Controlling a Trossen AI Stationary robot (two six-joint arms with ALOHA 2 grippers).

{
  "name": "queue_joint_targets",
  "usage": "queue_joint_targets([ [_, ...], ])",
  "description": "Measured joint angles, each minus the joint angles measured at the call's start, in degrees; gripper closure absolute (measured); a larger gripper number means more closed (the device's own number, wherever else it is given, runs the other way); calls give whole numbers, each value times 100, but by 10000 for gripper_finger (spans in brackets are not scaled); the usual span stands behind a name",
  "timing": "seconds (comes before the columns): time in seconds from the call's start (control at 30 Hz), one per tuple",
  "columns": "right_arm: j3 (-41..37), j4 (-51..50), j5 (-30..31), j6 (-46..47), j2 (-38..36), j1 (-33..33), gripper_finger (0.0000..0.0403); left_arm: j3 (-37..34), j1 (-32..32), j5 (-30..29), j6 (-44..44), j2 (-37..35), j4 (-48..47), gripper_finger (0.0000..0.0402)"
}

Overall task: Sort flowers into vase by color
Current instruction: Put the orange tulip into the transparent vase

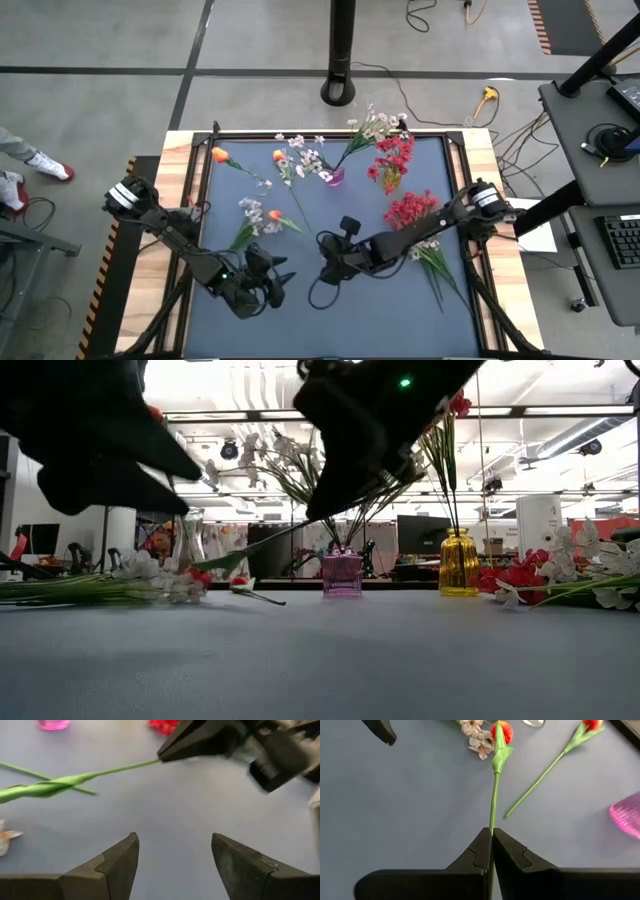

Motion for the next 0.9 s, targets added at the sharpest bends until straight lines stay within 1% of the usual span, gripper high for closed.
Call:
queue_joint_targets([
  [0.13,-233,100,452,248,-7,220,394,-210,-8,-48,505,29,1081,170],
  [0.23,-481,629,715,284,-18,334,394,-512,-8,-248,808,31,2057,170],
  [0.3,-687,996,739,261,-44,388,394,-766,-19,-311,1187,31,2811,170],
  [0.43,-1316,2131,737,252,-277,422,394,-1152,-92,-299,2337,35,4470,170],
  [0.53,-1977,3345,684,69,-564,422,394,-1275,-210,-274,3455,35,5410,171],
  [0.6,-2447,4299,529,-137,-766,420,394,-1279,-275,-265,4021,34,5763,171],
  [0.7,-3073,5721,335,-431,-966,420,394,-1205,-297,-259,4570,34,5827,171],
  [0.8,-3537,6994,-60,-785,-1026,420,394,-1137,-285,-259,4880,62,5848,171],
  [0.9,-3757,7921,-334,-1115,-1019,420,394,-1111,-188,-293,4984,106,5850,171],
])
